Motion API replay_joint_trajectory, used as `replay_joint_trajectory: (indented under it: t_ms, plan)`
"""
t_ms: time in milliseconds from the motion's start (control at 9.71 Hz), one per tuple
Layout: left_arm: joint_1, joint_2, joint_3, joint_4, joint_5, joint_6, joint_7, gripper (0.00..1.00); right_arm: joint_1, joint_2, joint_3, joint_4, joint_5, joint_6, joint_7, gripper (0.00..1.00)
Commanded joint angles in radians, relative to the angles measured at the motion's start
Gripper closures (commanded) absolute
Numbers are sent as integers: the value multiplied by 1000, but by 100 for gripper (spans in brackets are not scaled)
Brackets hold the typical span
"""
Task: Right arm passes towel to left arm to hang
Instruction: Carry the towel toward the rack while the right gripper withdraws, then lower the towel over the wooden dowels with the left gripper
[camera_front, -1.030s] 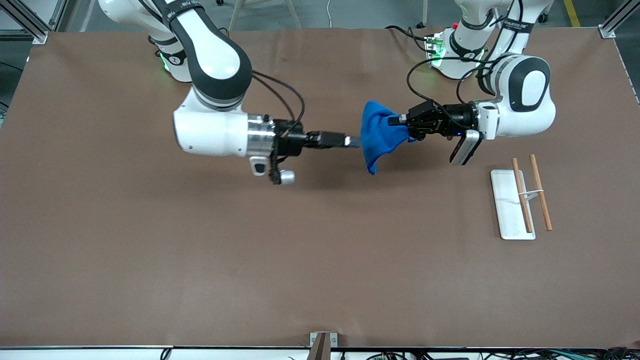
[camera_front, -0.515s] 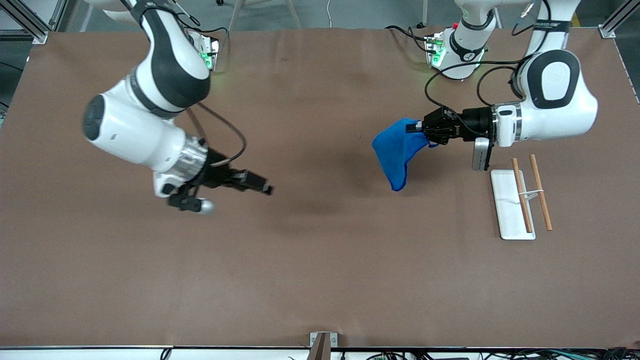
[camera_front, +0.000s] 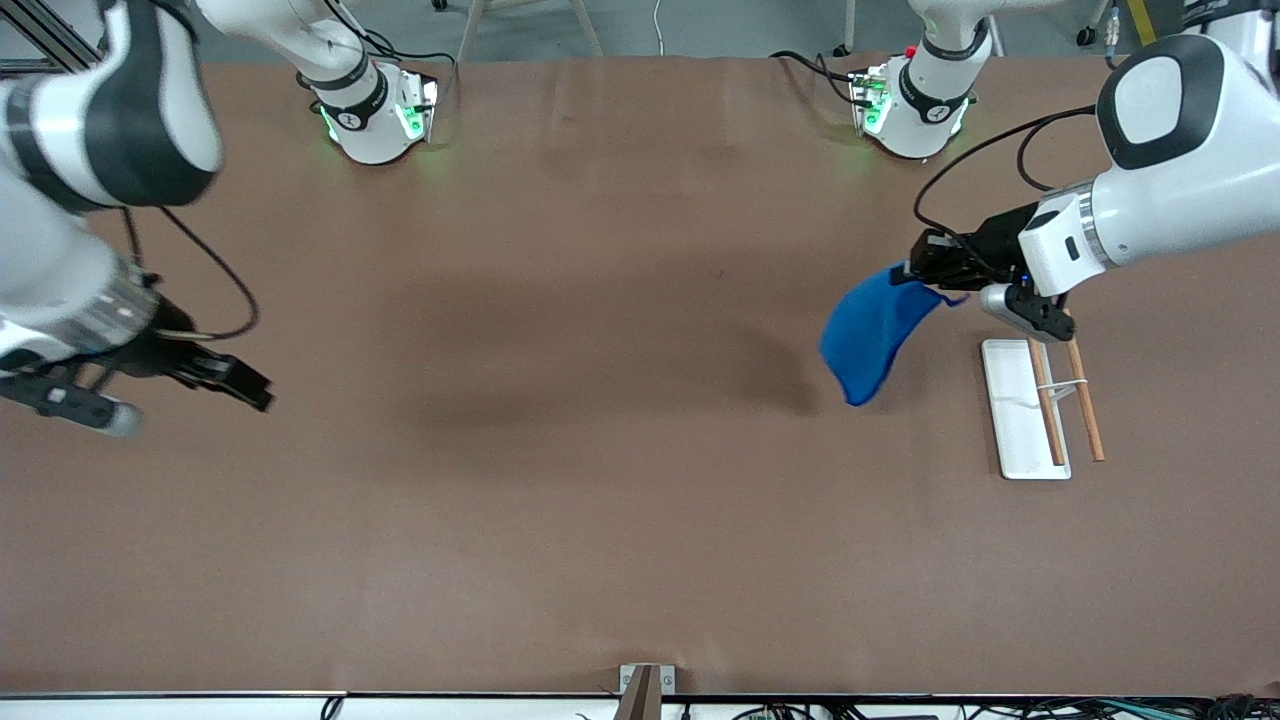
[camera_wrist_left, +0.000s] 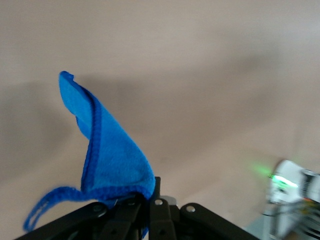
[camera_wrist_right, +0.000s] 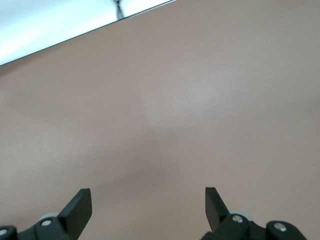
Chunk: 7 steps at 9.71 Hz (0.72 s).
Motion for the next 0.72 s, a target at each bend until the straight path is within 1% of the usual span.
replay_joint_trajectory:
  t_ms: [0, 103, 206, 309, 412, 515, 618]
  plan:
    - [8, 24, -3, 17, 165, 27, -69, 100, -234, -104, 181, -8, -69, -54, -122, 0]
    - [9, 26, 8, 21, 221, 28, -89, 100, -279, -138, 194, -8, -73, -99, -174, 0]
    - [2, 27, 49, 21, 253, 36, -74, 100, -279, -154, 181, -3, -86, -161, -173, 0]
    - [-35, 35, 124, 21, 285, 40, -69, 100, -275, -184, 167, -6, -89, -181, -176, 0]
    - [-90, 38, 206, 21, 328, 42, -33, 100, -273, -201, 167, -6, -89, -192, -178, 0]
    - [-91, 50, 248, 34, 345, 41, 16, 100, -275, -212, 171, -5, -87, -206, -181, 0]
    - [-77, 54, 265, 35, 345, 41, 81, 100, -269, -223, 176, -6, -87, -212, -179, 0]
